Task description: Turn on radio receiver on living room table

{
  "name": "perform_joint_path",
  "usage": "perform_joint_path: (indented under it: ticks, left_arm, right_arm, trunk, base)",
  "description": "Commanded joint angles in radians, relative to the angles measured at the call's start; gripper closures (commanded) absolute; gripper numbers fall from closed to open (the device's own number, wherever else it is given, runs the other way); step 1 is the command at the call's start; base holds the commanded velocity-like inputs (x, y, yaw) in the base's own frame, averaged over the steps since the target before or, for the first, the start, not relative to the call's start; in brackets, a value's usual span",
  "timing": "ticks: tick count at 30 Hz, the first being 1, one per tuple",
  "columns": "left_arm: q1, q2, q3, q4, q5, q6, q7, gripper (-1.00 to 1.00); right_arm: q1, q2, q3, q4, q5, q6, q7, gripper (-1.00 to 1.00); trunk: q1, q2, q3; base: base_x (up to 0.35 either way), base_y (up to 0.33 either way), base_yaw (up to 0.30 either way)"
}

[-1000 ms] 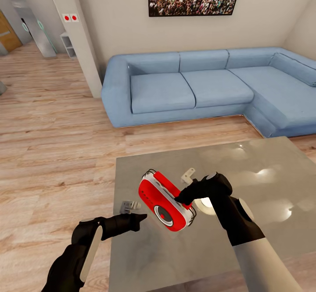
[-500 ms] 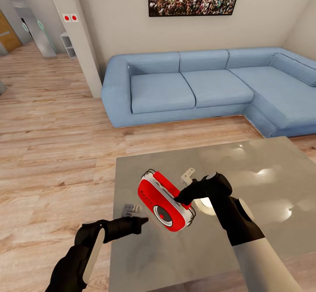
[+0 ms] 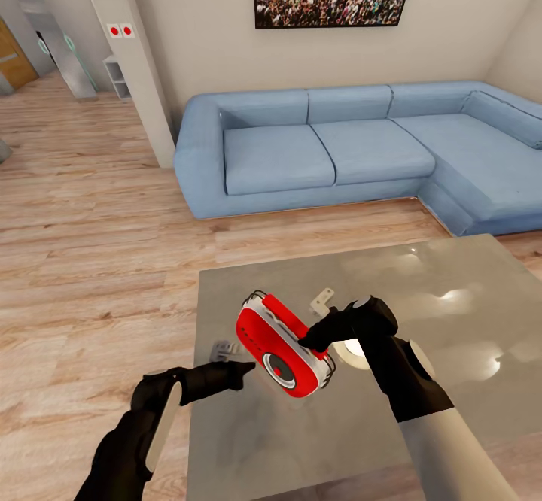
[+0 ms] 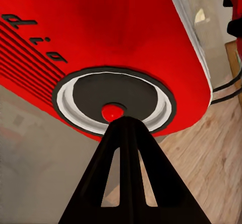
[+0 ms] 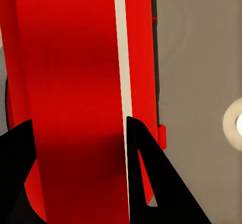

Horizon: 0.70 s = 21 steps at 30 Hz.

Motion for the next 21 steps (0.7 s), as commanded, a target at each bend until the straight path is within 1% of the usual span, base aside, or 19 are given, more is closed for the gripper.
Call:
perform_joint_path:
  ticks: [1,10,15,21]
  left_arm:
    - [-0.003,0.0,0.0,0.009,0.0,-0.001,0.0,1.0]
    - [-0.016,-0.001,0.0,0.072,-0.004,-0.015,0.0,1.0]
    - [-0.017,-0.001,0.0,0.095,-0.004,-0.035,0.0,1.0]
    - [-0.018,-0.002,0.0,0.106,-0.005,-0.043,0.0,1.0]
  right_arm:
    - [0.0,0.0,0.0,0.0,-0.005,0.002,0.0,1.0]
    - [0.0,0.0,0.0,0.0,-0.005,0.001,0.001,1.0]
    - [0.0,0.0,0.0,0.0,-0.006,0.001,0.001,1.0]
    - [0.0,0.0,0.0,0.0,-0.006,0.001,0.001,1.0]
  trunk:
    - [0.0,0.0,0.0]
    - [0.0,0.0,0.0]
    - [0.0,0.0,0.0]
    - [0.0,0.0,0.0]
  base:
    - [0.0,0.0,0.0]
    - [0.0,0.0,0.0]
    - [0.0,0.0,0.0]
    - [0.0,0.0,0.0]
